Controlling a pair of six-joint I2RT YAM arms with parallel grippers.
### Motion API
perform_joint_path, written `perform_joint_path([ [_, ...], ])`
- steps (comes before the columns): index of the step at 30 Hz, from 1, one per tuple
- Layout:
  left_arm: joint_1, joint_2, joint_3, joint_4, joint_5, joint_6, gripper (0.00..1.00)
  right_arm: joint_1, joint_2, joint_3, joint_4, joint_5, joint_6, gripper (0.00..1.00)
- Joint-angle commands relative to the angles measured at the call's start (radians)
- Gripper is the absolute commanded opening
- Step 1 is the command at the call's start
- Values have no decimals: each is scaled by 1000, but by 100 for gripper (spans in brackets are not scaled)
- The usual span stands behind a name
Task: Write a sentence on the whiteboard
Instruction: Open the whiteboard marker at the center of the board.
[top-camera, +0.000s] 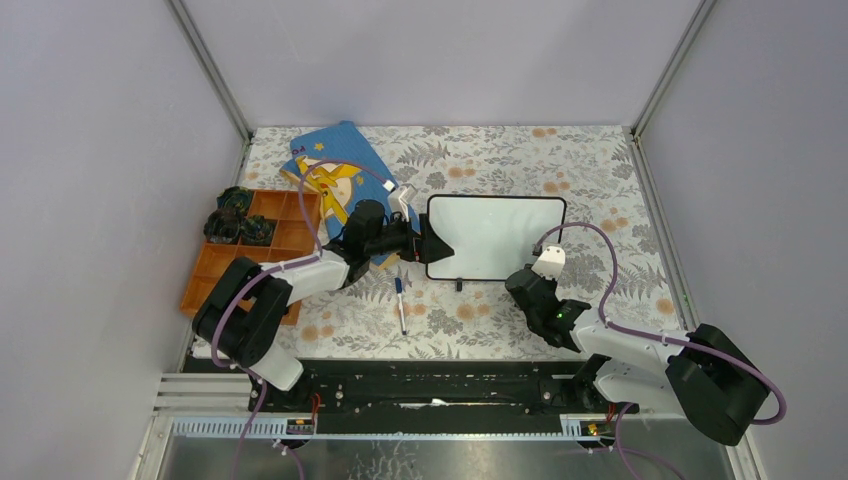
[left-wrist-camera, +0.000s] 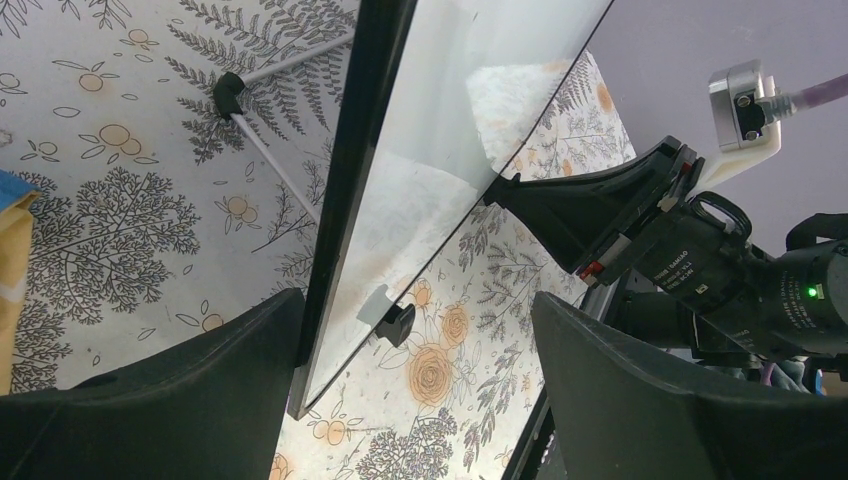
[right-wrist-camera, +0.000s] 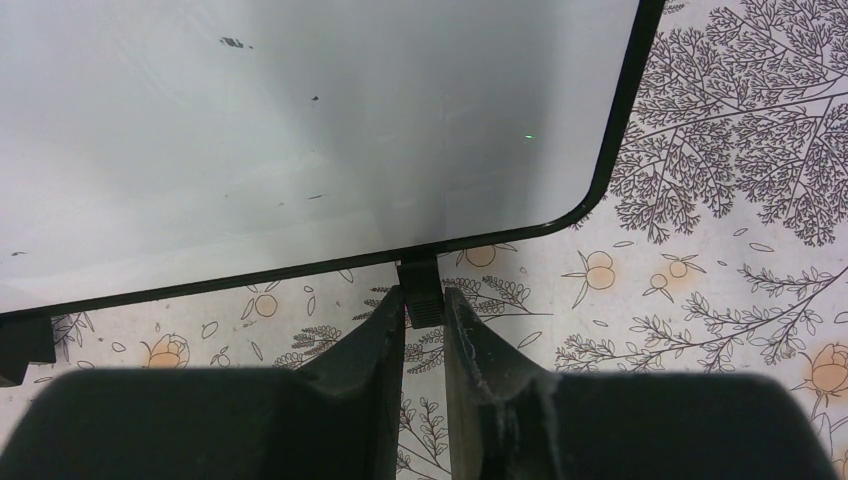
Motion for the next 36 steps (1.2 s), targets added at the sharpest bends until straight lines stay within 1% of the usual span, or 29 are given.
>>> perform_joint_path([
  [1,-13,8,25,13,6,15,90,-3,13,26,63,-65,22,14],
  [16,-32,23,33,1,4,24,89,-2,4,22,65,-75,19,16],
  [19,-32,3,36,-33,-31,45,90,-3,-9,24,40,-65,37,22],
  [24,-32,-51,32,-95,-136,89,93,-3,-37,24,-11,-50,74,38],
  [31,-32,-106,21,-141,-236,107,97,-2,-68,25,-46,-38,97,51],
  [36,-32,-153,26,-183,-289,121,99,-3,-124,29,-118,-43,100,61],
])
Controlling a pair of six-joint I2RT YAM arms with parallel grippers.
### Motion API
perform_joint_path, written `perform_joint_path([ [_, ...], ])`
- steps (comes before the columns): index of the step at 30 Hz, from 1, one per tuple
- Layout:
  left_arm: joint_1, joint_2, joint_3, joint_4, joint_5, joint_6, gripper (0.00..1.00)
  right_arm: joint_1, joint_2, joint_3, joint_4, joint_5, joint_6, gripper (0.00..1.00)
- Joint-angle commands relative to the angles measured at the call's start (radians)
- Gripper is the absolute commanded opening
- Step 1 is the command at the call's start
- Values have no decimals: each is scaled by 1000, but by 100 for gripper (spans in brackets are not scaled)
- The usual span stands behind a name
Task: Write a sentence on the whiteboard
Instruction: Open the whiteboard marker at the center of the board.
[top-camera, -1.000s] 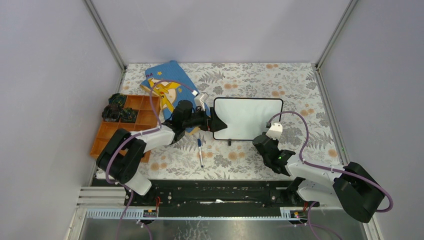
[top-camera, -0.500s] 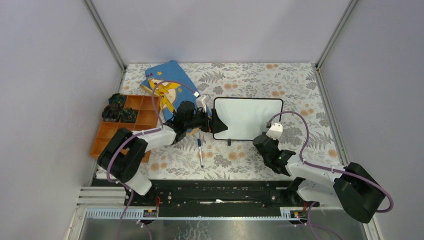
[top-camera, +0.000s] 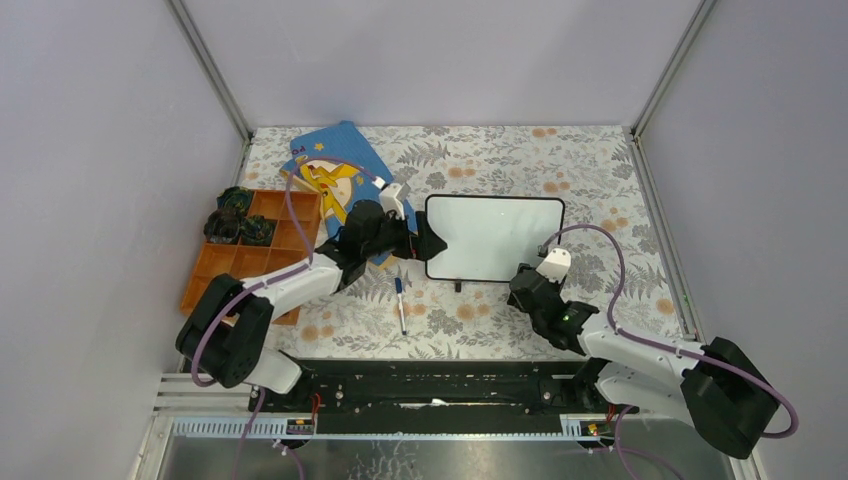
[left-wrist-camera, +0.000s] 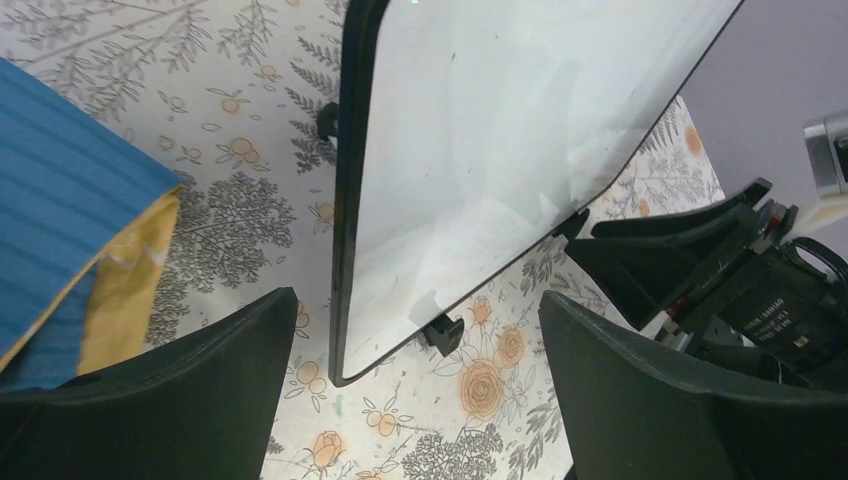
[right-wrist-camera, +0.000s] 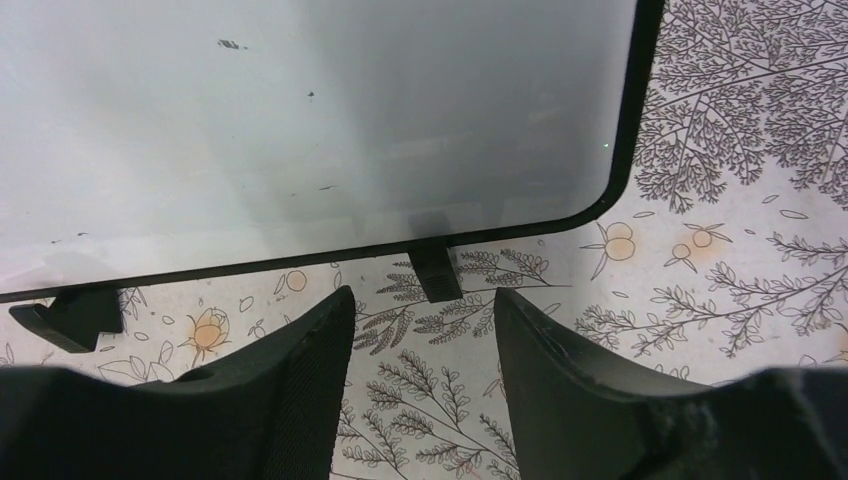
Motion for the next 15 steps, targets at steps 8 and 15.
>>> perform_joint_path([
  [8,1,-183,41,-164,-195,42,99,-2,-264,80,-236,-44,4,71],
  [15,2,-448,57,-324,-399,114,99,0,-401,200,-308,-259,-150,63],
])
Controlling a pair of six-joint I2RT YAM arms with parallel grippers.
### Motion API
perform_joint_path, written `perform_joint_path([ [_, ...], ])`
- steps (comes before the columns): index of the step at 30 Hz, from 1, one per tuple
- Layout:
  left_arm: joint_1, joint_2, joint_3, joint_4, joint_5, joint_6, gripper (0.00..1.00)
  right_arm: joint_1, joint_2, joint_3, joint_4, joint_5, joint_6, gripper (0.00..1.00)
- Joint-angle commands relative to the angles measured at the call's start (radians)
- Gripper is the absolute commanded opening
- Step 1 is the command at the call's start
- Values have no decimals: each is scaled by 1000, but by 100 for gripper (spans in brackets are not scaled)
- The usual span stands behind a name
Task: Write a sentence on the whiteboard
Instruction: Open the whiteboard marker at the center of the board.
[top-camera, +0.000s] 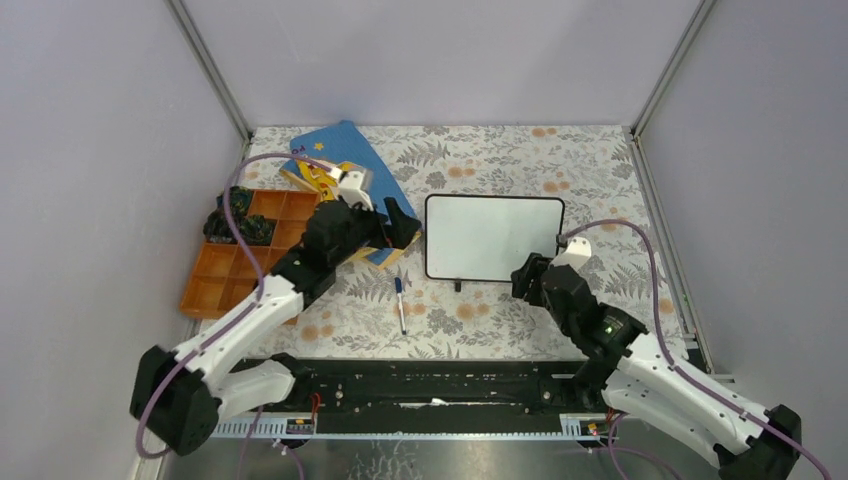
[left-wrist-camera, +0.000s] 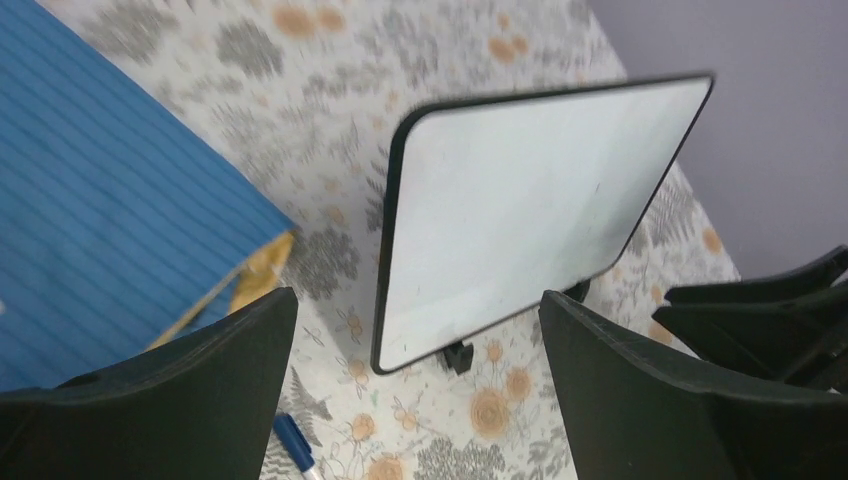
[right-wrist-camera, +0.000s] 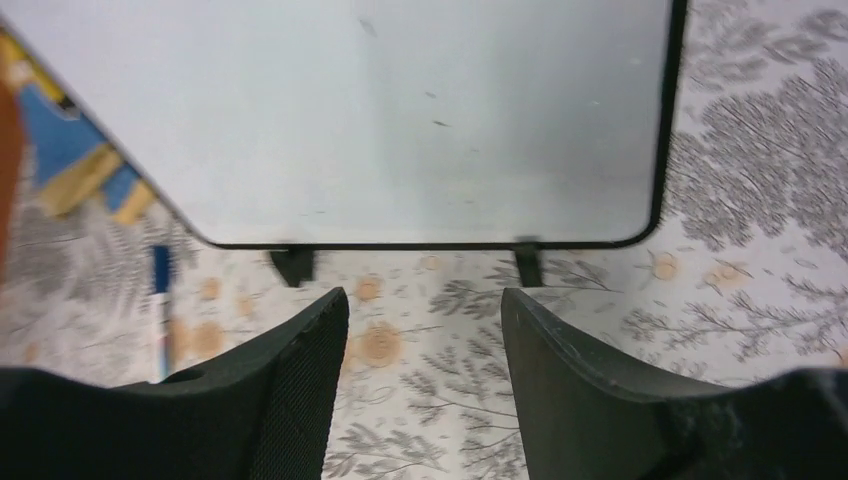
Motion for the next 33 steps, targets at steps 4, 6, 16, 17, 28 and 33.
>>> perform_joint_path([
  [4,3,-250,15,-184,-251,143,99,64,4,131,9,-174,-126,60],
  [6,4,-291,-1,-218,-290,153,99,172,56,150,53,-83,-137,60],
  [16,3,-469,-87,-241,-580,85,99,521,630,410,192,140,-20,62],
  [17,2,-479,-82,-256,-607,76,99,534,672,439,194,145,-5,62],
  [28,0,-637,-88,-293,-818,58,99,551,1063,815,4,53,87,59],
  [33,-1,-699,-115,-262,-848,97,99,523,1155,868,-52,-22,112,54],
])
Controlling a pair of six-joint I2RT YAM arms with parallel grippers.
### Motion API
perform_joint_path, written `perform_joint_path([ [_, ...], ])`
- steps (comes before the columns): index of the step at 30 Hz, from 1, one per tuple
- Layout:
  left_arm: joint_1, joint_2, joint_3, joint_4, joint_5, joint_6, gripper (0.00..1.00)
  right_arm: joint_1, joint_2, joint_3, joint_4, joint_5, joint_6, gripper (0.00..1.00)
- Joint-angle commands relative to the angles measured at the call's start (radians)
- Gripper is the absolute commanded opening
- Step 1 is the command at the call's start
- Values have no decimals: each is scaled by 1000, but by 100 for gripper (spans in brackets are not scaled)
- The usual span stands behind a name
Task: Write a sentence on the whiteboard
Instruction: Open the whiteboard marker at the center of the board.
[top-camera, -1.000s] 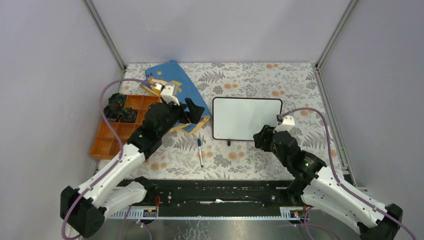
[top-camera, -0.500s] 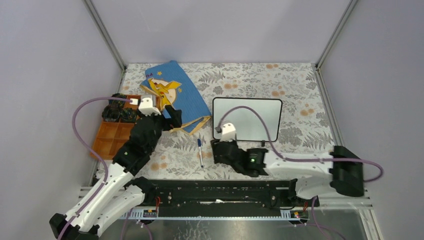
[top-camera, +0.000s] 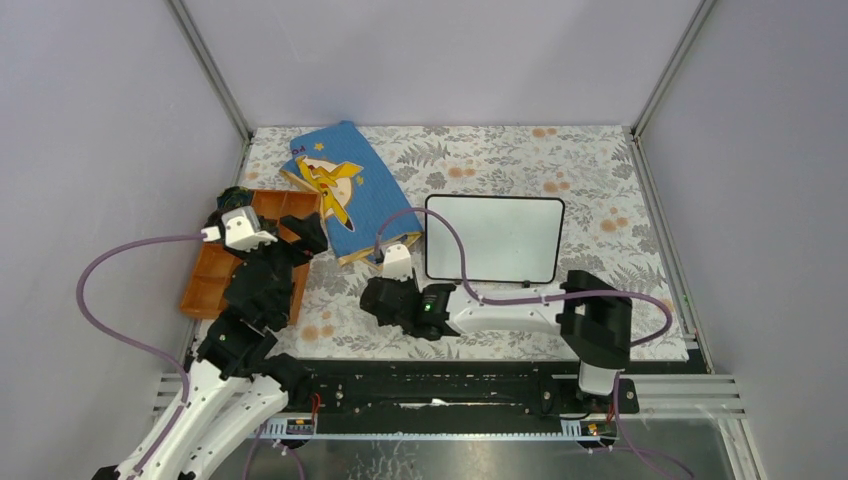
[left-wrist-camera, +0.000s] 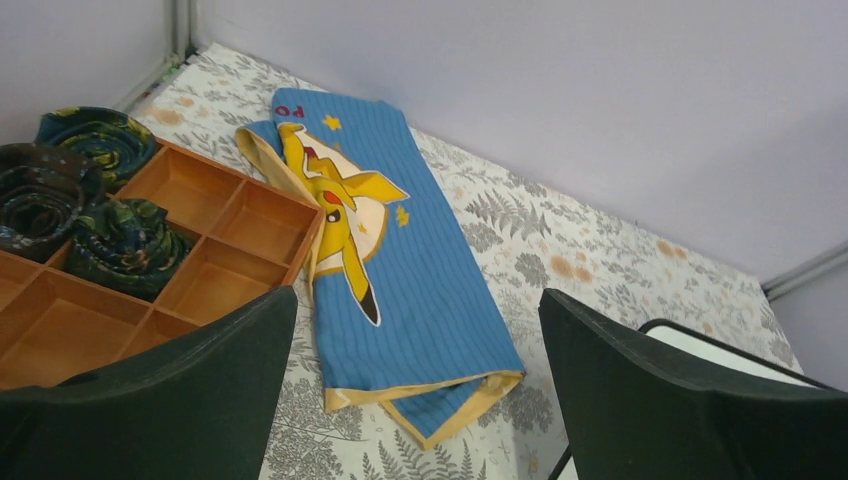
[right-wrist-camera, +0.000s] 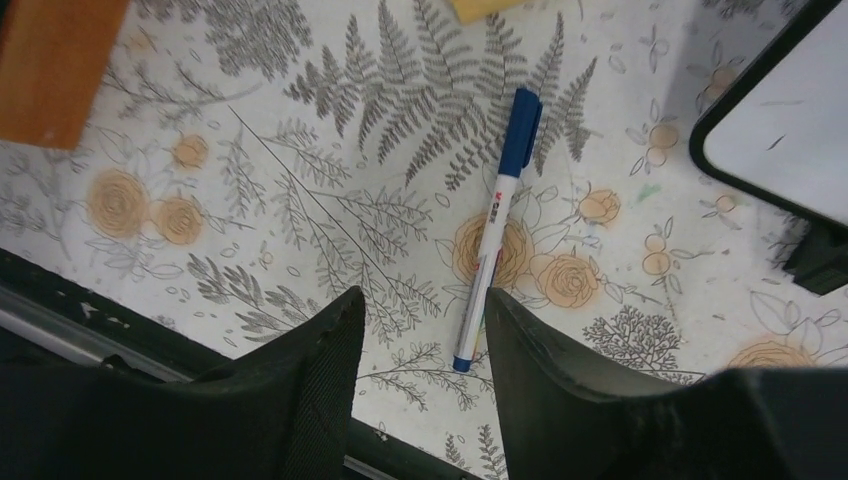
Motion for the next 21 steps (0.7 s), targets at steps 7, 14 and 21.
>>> perform_joint_path([
  [7,-5,-28,-17,31,-35,36,99,-53,127,87,-107,-113,42,50],
  [14,-10,-20,-21,38,-2,44,99,-88,162,78,-79,-150,28,47],
  [21,-15,-13,-19,35,7,43,99,-104,186,80,-78,-172,19,42],
])
